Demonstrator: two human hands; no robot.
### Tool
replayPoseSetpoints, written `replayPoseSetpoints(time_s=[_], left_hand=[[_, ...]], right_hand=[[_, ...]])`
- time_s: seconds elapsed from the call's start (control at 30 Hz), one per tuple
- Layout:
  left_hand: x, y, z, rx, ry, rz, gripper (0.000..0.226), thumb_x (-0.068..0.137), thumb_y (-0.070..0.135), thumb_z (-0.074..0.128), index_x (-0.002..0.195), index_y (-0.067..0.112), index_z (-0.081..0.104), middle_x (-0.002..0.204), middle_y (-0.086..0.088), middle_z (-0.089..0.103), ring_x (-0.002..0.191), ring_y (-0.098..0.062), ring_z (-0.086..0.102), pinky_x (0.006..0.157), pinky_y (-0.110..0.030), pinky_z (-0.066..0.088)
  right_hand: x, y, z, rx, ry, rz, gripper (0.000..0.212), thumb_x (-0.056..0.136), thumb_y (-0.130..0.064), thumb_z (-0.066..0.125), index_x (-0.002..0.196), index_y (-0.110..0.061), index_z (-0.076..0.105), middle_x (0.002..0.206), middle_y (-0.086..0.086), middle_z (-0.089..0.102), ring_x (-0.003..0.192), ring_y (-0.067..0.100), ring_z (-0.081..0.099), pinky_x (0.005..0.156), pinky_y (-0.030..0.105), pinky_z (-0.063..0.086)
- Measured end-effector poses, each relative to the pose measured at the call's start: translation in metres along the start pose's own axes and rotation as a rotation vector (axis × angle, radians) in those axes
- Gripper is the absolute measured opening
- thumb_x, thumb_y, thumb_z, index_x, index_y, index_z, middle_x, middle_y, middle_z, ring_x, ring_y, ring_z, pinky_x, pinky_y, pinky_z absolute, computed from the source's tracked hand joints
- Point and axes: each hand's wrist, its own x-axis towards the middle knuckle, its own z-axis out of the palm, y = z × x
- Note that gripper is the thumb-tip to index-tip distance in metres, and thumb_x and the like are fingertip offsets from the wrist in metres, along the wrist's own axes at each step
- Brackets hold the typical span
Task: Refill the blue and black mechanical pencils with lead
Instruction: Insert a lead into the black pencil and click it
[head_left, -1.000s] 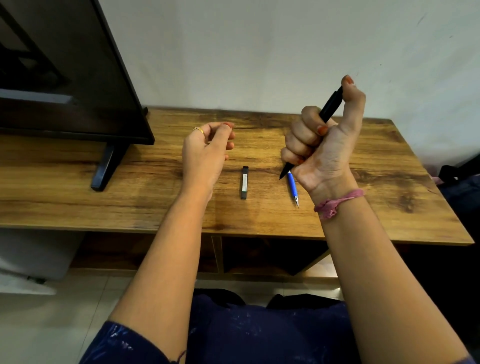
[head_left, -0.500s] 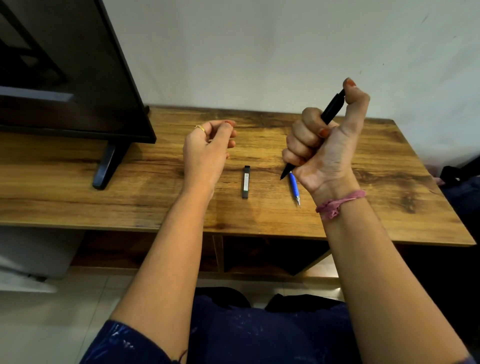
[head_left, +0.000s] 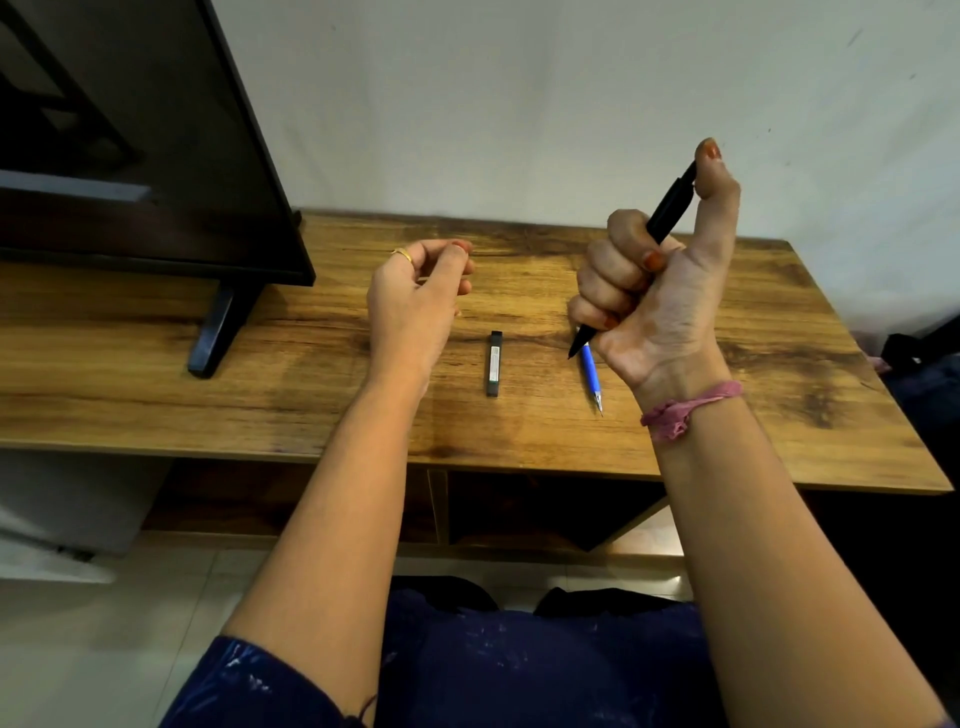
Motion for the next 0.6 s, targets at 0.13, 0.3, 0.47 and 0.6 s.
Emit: replayPoseSetpoints(time_s=[0.13, 0.3, 0.47, 0.6], left_hand=[[0.0003, 0.0002, -0.0005, 0.002, 0.003, -0.004, 0.015, 0.091, 0.018, 0.056, 0.083, 0.026, 0.066, 0.08, 0.008, 0.068, 0.072, -0.003, 0.062, 0.065, -0.023, 0.051], [0.0005, 0.0003, -0.0008, 0.01, 0.0, -0.004, 0.015, 0.092, 0.017, 0.056, 0.085, 0.025, 0.066, 0.083, 0.007, 0.069, 0.073, -0.004, 0.062, 0.07, -0.026, 0.052], [0.0004, -0.0001, -0.0008, 0.005, 0.004, -0.005, 0.014, 0.092, 0.016, 0.056, 0.087, 0.022, 0.067, 0.082, 0.005, 0.069, 0.074, -0.006, 0.061, 0.063, -0.023, 0.051], [0.0004, -0.0011, -0.0006, 0.013, -0.003, -0.002, 0.014, 0.092, 0.017, 0.056, 0.087, 0.023, 0.067, 0.084, 0.005, 0.069, 0.075, -0.006, 0.062, 0.064, -0.024, 0.052]], right_hand=[[0.0, 0.0025, -0.0001, 0.003, 0.044, -0.009, 0.059, 0.087, -0.067, 0.03, 0.048, -0.024, 0.022, 0.04, -0.01, 0.019, 0.038, 0.011, 0.008, 0.042, 0.023, 0.007], [0.0009, 0.0037, 0.0008, 0.001, 0.071, -0.006, 0.059, 0.087, -0.069, 0.033, 0.049, -0.025, 0.022, 0.041, -0.01, 0.018, 0.038, 0.01, 0.009, 0.039, 0.022, 0.009], [0.0008, 0.0028, 0.0003, 0.002, 0.085, -0.003, 0.059, 0.086, -0.069, 0.034, 0.049, -0.025, 0.022, 0.041, -0.01, 0.019, 0.039, 0.01, 0.008, 0.041, 0.023, 0.007], [0.0005, 0.0045, 0.0008, -0.03, 0.105, -0.017, 0.058, 0.088, -0.066, 0.032, 0.048, -0.024, 0.023, 0.041, -0.01, 0.02, 0.039, 0.011, 0.009, 0.041, 0.021, 0.01]])
